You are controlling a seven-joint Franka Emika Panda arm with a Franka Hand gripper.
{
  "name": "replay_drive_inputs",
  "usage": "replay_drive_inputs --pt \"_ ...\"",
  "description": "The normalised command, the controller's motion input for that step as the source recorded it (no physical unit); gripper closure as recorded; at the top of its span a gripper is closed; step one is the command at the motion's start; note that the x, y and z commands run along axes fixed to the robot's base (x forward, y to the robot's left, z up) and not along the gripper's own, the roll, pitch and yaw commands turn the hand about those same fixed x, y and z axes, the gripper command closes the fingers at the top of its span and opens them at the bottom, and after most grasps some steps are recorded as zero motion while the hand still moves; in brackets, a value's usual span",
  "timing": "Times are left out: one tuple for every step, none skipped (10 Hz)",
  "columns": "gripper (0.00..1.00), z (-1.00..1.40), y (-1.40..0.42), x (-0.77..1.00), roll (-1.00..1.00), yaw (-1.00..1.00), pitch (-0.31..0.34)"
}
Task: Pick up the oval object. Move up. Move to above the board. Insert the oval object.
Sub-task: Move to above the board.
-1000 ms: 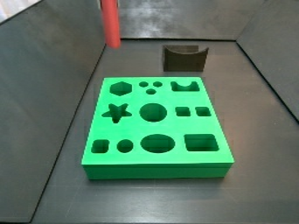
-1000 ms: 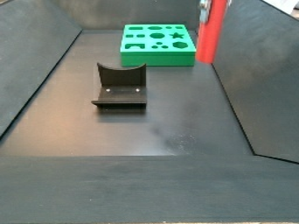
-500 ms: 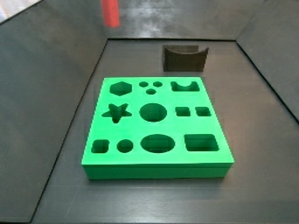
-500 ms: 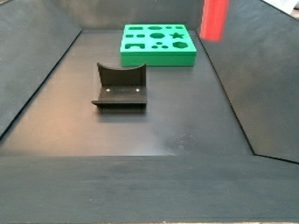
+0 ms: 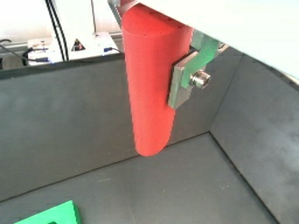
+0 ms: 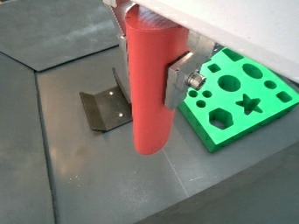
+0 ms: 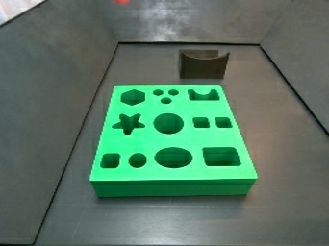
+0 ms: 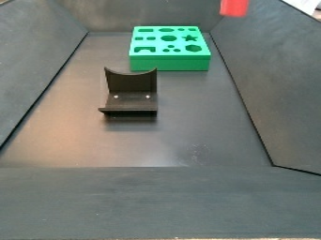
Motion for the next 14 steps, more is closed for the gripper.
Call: replay_drive_inputs --pt "1.0 0.53 0.01 -0.01 -0.11 -0.02 0.053" --pt "1.0 0.35 0.01 -0.01 -0.11 -0.02 0.049" --pt "1.0 0.21 0.01 -0.01 -0.11 -0.02 0.05" --pt "1.0 0.0 -1.0 0.37 -0.21 -1.0 0.062" --pt "1.0 -0.01 -1.0 0.38 -0.2 -1.0 0.06" --pt "1.0 -0.02 -1.0 0.4 -0.17 -1.0 0.107" --pt "1.0 -0.02 -1.0 0.41 -0.22 -0.98 0.135" --pt "1.0 -0.01 -1.0 0.41 -0.18 -0.71 0.133" --pt "1.0 -0.01 -1.0 0.42 -0.14 -0.46 0.126" --pt "1.0 -0.01 -1.0 0.43 -0.08 -0.22 0.12" --pt "1.0 -0.01 -1.0 0.45 -0.05 -0.09 0.118" --pt "1.0 0.0 -1.0 0.48 0.0 -0.04 0.112" --pt "1.0 0.0 -0.72 0.39 0.03 -0.01 0.112" --pt "1.0 -0.01 -0.45 0.29 0.05 -0.01 0.115"
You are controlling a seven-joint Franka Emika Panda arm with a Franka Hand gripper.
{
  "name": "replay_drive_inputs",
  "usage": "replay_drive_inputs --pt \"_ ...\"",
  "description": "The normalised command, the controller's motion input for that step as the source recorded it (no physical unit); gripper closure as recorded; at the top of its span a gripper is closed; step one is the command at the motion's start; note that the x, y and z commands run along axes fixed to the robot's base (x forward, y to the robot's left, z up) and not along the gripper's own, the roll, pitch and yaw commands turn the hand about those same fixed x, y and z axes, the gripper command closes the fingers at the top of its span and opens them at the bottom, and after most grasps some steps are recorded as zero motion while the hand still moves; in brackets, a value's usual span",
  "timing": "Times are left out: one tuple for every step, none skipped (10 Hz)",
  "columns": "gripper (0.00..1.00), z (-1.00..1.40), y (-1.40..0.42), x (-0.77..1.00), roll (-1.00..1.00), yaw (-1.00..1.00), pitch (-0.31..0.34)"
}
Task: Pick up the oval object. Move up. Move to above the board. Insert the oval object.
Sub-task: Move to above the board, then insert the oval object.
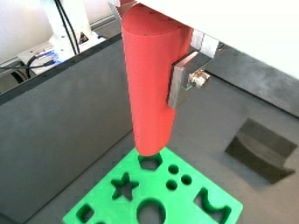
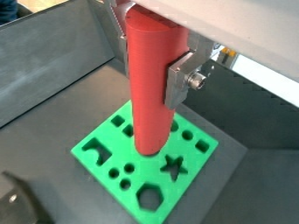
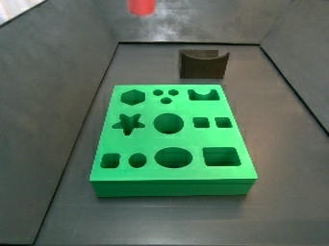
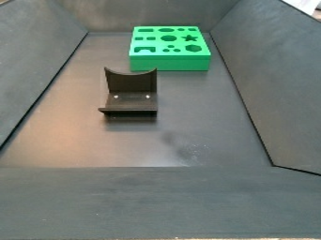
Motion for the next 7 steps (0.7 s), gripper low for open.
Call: replay_drive_inputs --pt "1.0 0.01 -0.27 0.2 0.05 0.0 0.109" --pt "1.0 0.0 0.0 -0.01 -0.01 0.0 0.0" --pt "1.0 0.0 -0.01 0.0 0.0 0.0 0.0" --pt "1.0 0.0 -0.09 0.05 0.04 -0.09 0.006" --pt "1.0 -0.06 0.0 0.0 0.0 -1.0 -0.003" --pt "1.0 -0.06 0.0 0.0 0.0 -1.0 -0.003" --pt "1.0 -0.06 0.0 0.0 0.0 -1.0 -0.004"
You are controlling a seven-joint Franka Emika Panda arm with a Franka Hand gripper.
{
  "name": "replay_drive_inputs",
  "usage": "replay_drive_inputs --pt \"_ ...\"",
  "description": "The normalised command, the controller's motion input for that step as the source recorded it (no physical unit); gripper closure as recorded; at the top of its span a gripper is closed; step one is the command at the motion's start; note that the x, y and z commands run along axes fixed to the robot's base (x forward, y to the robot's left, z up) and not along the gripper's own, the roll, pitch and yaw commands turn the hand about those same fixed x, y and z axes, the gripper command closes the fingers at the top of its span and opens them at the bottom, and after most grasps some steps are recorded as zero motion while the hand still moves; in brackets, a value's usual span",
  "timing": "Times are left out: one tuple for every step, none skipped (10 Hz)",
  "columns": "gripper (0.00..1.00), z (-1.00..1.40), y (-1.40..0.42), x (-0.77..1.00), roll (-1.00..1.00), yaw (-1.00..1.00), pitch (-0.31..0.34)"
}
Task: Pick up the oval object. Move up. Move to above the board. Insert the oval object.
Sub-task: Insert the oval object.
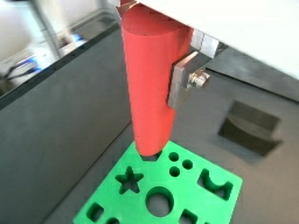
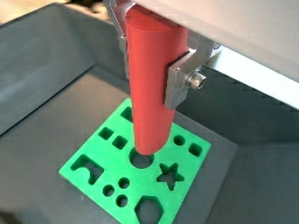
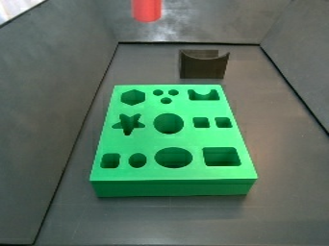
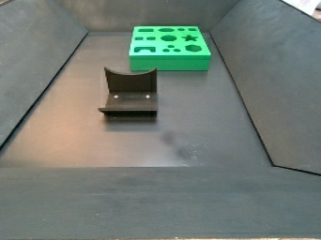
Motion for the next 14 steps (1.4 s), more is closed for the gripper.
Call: replay_drive_inputs --pt "1.0 -0.06 0.0 0.0 0.0 -1.0 -0.006" --pt "1.0 -0.05 0.0 0.0 0.0 -1.0 -0.004" --pt "1.0 -0.06 0.0 0.0 0.0 -1.0 -0.004" --pt "1.0 -0.06 0.0 0.0 0.0 -1.0 -0.004" --pt "1.0 -0.02 0.0 0.0 0.0 -1.0 -0.01" --pt "1.0 -0.02 0.0 0.0 0.0 -1.0 -0.011" --pt "1.0 -0.02 0.0 0.0 0.0 -1.0 -0.009" --pt "1.0 -0.02 0.0 0.0 0.0 -1.0 -0.016" --pt "1.0 -0.02 0.0 0.0 0.0 -1.0 -0.016" --pt "1.0 -0.02 0.0 0.0 0.0 -1.0 -0.016" --pt "1.0 -0.03 0.0 0.0 0.0 -1.0 -0.014" --pt "1.0 -0.03 0.0 0.0 0.0 -1.0 -0.014" --pt "1.0 -0.03 0.0 0.0 0.0 -1.0 -0.014" --pt "1.0 -0.03 0.0 0.0 0.0 -1.0 -0.016"
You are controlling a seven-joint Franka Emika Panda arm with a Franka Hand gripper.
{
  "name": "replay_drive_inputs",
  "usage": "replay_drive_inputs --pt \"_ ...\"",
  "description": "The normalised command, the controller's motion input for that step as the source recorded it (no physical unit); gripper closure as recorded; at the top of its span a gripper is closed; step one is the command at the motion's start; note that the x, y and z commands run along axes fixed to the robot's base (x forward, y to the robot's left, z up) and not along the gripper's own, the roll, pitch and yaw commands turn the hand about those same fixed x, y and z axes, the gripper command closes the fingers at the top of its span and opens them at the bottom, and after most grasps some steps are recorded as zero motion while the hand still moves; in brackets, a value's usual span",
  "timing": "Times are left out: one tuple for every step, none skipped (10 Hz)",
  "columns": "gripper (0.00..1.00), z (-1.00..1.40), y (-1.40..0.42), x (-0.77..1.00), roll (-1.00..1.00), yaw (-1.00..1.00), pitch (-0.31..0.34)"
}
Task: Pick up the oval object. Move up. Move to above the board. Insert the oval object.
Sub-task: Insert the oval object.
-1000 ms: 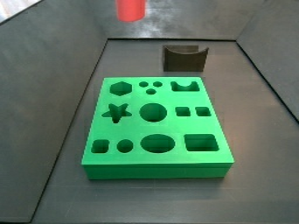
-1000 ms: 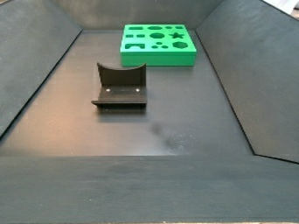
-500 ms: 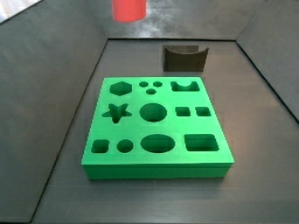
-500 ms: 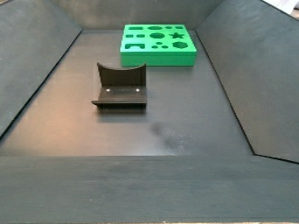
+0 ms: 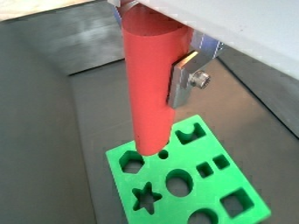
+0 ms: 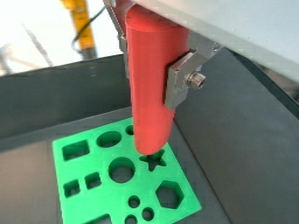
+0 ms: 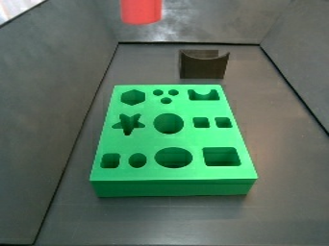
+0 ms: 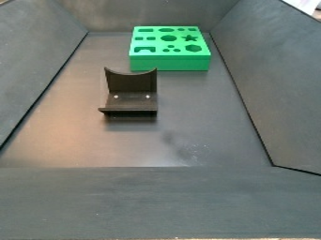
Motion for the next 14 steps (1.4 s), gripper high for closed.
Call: replay_drive_inputs --pt "1.0 -0.03 0.0 0.0 0.0 -1.0 -0.017" --pt "1.0 -0.03 0.0 0.0 0.0 -1.0 -0.017" --pt "1.0 -0.03 0.0 0.0 0.0 -1.0 -0.017" --pt "1.0 -0.01 -0.13 -0.12 0.05 -0.55 0.0" --pt "1.0 -0.02 0.0 0.0 0.0 -0.06 0.0" --pt "1.0 -0.25 -0.29 0.0 -0.08 -0.32 -0.12" --pt "1.0 -0.1 -0.4 0.05 -0.13 -0.47 -0.146" --pt "1.0 -0.05 -0.41 0.1 -0.12 -0.54 -0.139" --pt "1.0 0.0 -0.36 0.22 -0.09 -0.53 -0.093" --pt "1.0 0.0 -0.33 0.29 -0.07 -0.48 -0.06" --pt "1.0 0.0 -0.32 0.28 -0.04 -0.47 -0.05" --pt "1.0 -0.05 -0.36 0.33 0.0 -0.45 -0.034" --pt "1.0 -0.25 -0.29 0.28 0.03 -0.37 0.0" --pt "1.0 -0.35 -0.21 0.15 0.12 -0.26 0.0"
